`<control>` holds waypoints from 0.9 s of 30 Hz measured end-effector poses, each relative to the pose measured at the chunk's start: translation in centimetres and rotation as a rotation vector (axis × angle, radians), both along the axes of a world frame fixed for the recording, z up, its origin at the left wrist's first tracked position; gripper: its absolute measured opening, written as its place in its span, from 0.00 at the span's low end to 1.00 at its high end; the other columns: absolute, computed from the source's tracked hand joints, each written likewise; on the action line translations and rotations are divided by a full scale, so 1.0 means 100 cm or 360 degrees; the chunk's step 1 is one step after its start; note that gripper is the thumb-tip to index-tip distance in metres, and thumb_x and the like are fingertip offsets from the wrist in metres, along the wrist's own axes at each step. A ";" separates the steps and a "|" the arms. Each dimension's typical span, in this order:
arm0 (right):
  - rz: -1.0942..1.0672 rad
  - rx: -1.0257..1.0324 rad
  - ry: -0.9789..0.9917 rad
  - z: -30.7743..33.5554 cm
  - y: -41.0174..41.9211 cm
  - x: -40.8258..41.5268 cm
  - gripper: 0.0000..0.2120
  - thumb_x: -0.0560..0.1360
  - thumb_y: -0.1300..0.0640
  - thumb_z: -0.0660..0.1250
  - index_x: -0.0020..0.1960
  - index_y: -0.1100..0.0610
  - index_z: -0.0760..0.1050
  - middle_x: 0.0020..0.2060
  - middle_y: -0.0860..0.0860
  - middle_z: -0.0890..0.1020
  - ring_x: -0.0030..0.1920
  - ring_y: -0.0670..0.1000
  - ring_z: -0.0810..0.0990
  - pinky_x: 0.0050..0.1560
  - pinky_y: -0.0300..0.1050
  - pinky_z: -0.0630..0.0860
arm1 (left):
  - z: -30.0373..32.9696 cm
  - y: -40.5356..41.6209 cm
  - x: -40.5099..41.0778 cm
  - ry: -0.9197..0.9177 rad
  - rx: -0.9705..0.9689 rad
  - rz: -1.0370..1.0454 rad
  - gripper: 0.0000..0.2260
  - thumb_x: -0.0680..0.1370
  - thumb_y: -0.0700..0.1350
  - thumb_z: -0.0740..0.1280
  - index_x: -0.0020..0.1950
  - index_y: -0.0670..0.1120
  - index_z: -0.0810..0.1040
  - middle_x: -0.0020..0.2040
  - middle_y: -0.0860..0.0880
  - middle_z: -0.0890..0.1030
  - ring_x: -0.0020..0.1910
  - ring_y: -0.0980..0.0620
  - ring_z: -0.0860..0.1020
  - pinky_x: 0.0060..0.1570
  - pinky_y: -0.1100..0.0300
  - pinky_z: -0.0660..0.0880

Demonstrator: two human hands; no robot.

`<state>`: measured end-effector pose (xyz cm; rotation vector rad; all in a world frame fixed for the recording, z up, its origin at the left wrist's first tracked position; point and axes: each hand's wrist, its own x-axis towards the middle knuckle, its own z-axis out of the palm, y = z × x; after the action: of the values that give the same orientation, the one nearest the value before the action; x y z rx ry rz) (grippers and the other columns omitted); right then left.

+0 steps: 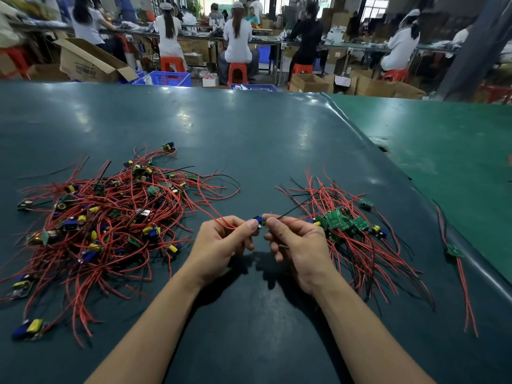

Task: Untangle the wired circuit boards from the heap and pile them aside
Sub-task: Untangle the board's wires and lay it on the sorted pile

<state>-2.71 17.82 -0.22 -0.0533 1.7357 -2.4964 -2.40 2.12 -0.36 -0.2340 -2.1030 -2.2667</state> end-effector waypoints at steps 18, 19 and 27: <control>-0.0682 0.0143 0.0196 -0.002 -0.009 -0.005 0.11 0.77 0.61 0.69 0.38 0.55 0.84 0.26 0.47 0.77 0.23 0.43 0.70 0.20 0.36 0.67 | 0.002 -0.001 0.003 -0.0047 -0.0030 0.0087 0.11 0.75 0.47 0.70 0.38 0.40 0.80 0.26 0.49 0.77 0.28 0.51 0.67 0.26 0.65 0.62; -0.0733 0.0165 0.0221 -0.002 -0.006 -0.006 0.11 0.78 0.60 0.68 0.39 0.54 0.83 0.26 0.46 0.77 0.23 0.43 0.70 0.20 0.36 0.67 | 0.001 -0.001 0.003 -0.0053 -0.0032 0.0092 0.11 0.76 0.46 0.69 0.38 0.40 0.80 0.26 0.49 0.77 0.28 0.50 0.67 0.26 0.65 0.62; -0.0979 0.0489 0.0399 -0.009 0.004 -0.006 0.12 0.79 0.63 0.65 0.62 0.56 0.78 0.41 0.47 0.85 0.29 0.44 0.80 0.24 0.37 0.75 | 0.002 -0.002 0.003 -0.0083 0.0055 0.0122 0.16 0.77 0.43 0.70 0.28 0.48 0.79 0.30 0.44 0.77 0.26 0.54 0.68 0.27 0.68 0.64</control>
<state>-3.35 18.27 -1.11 0.2378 2.5478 -2.6476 -2.06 1.88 -0.20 -0.0919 -2.0573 -2.2871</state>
